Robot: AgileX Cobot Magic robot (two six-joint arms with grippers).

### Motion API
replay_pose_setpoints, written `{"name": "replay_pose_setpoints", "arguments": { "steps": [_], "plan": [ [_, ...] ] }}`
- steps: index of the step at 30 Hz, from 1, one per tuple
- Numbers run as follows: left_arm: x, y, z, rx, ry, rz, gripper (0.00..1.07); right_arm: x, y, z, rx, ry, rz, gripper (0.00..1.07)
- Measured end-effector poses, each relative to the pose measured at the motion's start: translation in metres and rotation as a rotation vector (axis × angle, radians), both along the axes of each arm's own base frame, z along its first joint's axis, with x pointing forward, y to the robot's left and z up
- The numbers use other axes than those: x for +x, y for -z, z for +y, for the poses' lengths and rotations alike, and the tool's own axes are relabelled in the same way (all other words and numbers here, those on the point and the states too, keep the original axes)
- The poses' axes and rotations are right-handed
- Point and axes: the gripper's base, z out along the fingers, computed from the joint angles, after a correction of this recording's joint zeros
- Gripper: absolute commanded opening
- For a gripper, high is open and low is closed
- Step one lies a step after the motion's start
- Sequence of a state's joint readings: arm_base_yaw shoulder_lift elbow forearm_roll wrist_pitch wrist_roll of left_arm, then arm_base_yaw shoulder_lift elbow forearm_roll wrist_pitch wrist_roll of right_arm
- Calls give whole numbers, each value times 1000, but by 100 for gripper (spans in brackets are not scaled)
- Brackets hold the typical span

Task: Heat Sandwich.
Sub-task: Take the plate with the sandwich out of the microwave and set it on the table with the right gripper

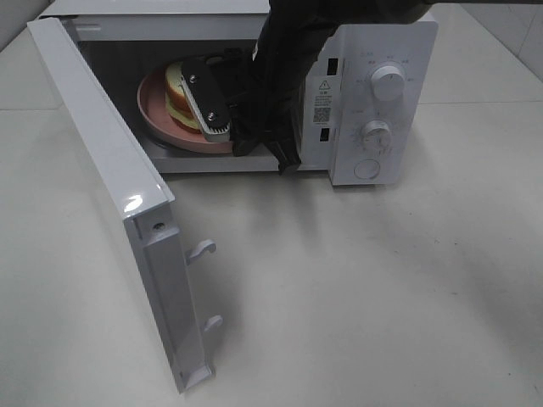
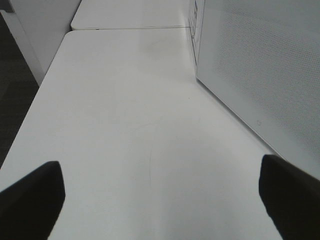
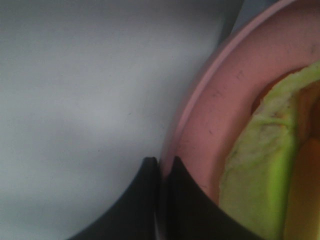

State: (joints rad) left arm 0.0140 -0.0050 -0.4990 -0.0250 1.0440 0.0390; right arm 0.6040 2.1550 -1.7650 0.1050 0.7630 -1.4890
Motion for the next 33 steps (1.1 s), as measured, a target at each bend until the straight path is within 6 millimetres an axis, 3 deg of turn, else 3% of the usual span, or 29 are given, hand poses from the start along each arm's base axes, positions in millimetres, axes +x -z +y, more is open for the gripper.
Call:
{"name": "replay_pose_setpoints", "arguments": {
  "steps": [9,33],
  "plan": [
    [0,0,0,0,0,0,100,-28,3,-19,-59,-64,41,0],
    [0,0,0,1,-1,0,100,-92,-11,-61,-86,-95,69,0]
  ]
}}
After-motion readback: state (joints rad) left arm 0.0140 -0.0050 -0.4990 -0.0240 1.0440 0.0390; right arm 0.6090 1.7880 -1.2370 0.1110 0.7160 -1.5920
